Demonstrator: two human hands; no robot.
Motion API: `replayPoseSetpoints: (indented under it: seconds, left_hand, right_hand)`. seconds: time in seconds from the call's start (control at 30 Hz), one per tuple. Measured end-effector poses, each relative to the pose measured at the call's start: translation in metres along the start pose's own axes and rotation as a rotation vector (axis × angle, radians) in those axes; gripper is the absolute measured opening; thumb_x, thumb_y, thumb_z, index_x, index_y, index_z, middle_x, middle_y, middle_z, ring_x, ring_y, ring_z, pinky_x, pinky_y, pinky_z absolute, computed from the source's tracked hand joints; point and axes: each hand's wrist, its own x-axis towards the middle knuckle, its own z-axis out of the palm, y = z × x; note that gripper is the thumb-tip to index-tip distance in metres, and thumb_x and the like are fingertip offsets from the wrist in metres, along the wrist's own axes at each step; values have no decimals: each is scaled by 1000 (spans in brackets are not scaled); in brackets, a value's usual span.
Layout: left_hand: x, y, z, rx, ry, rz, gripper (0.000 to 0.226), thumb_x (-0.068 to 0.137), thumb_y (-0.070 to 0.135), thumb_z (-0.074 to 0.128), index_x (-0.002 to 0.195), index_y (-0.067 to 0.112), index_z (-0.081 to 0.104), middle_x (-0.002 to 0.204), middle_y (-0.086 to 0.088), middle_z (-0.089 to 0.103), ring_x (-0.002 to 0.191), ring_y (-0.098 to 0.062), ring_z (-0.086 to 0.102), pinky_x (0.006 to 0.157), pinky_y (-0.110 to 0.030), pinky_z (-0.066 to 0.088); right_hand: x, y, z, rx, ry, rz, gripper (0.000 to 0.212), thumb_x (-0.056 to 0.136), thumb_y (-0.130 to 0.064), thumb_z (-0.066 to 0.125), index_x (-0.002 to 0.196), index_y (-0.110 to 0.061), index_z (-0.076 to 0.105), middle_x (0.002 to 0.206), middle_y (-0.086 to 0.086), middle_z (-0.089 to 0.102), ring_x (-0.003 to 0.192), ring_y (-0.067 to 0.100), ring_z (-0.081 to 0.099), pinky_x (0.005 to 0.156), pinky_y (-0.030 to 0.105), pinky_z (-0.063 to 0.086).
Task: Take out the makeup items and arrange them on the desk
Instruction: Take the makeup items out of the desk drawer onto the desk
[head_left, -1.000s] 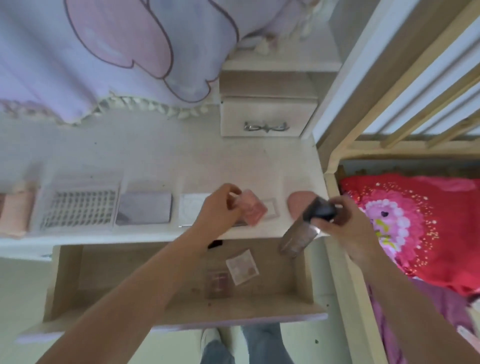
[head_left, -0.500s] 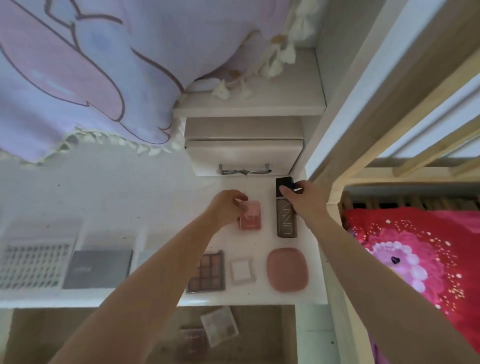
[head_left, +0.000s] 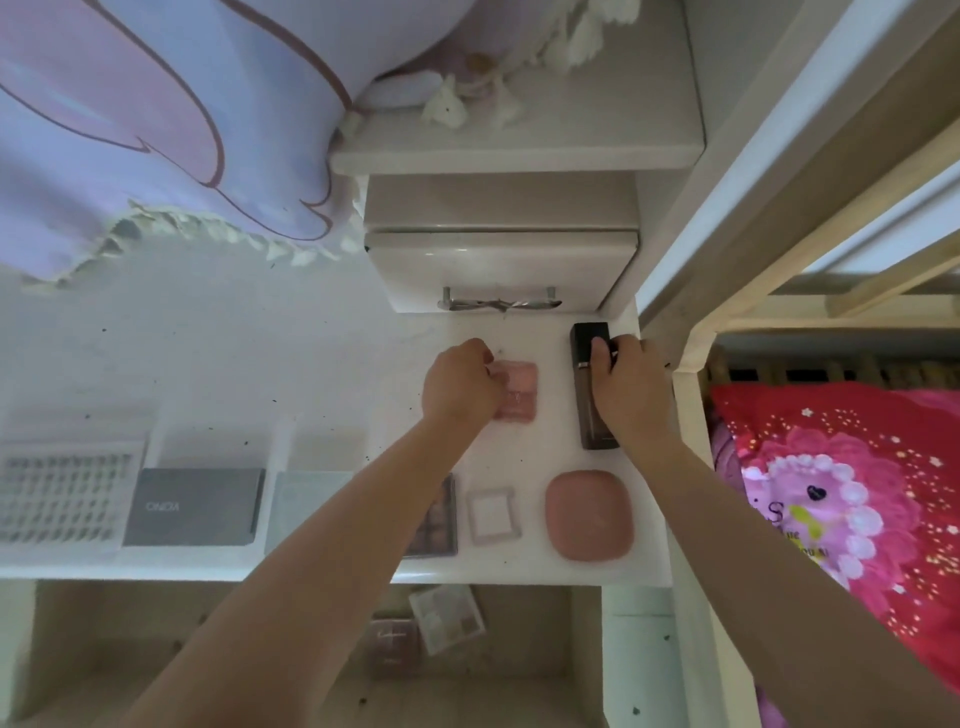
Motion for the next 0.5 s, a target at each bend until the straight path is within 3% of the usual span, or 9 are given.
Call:
replayPoseSetpoints:
  seconds: [0.17, 0.27, 0.37, 0.43, 0.5]
  left_hand:
    - [-24, -15, -16, -35, 47, 110, 35, 90, 25, 49, 122, 9, 50, 118, -10, 58, 107, -25, 55, 83, -27, 41]
    - [-68, -52, -35, 2, 142, 302, 30, 90, 21, 49, 117, 9, 54, 110, -9, 61, 97, -25, 59, 77, -27, 40]
    - [-132, -118, -43, 71, 99, 564, 17, 85, 15, 50, 92, 7, 63, 80, -11, 65, 70, -30, 62, 57, -29, 40]
    - [-166, -170, -35, 197, -50, 613, 13, 82, 15, 52, 86, 9, 63, 74, -9, 65, 65, -29, 63, 51, -27, 38]
    - [-180, -217, -20, 307, -257, 441, 21, 89, 17, 47, 107, 12, 56, 102, -8, 62, 87, -27, 62, 64, -28, 42]
  right_hand:
    - [-6, -10, -4, 8, -21, 42, 40, 97, -26, 34, 108, 9, 51, 112, 28, 53, 104, 37, 49, 82, 37, 34]
    - [-38, -16, -16, -72, 107, -40, 37, 93, -23, 43, 112, 8, 52, 114, 30, 53, 108, 38, 48, 88, 34, 29]
    - [-114, -25, -16, 134, 256, -226, 22, 85, -11, 48, 88, 7, 60, 81, 25, 59, 76, 23, 51, 69, 27, 33]
    - [-180, -29, 4, 155, 173, -362, 14, 81, -6, 52, 75, 2, 61, 62, 14, 56, 61, 10, 47, 58, 21, 33]
    - [-229, -26, 40, 66, -120, -405, 10, 79, -5, 57, 82, 0, 65, 72, 16, 65, 66, 19, 60, 63, 23, 39]
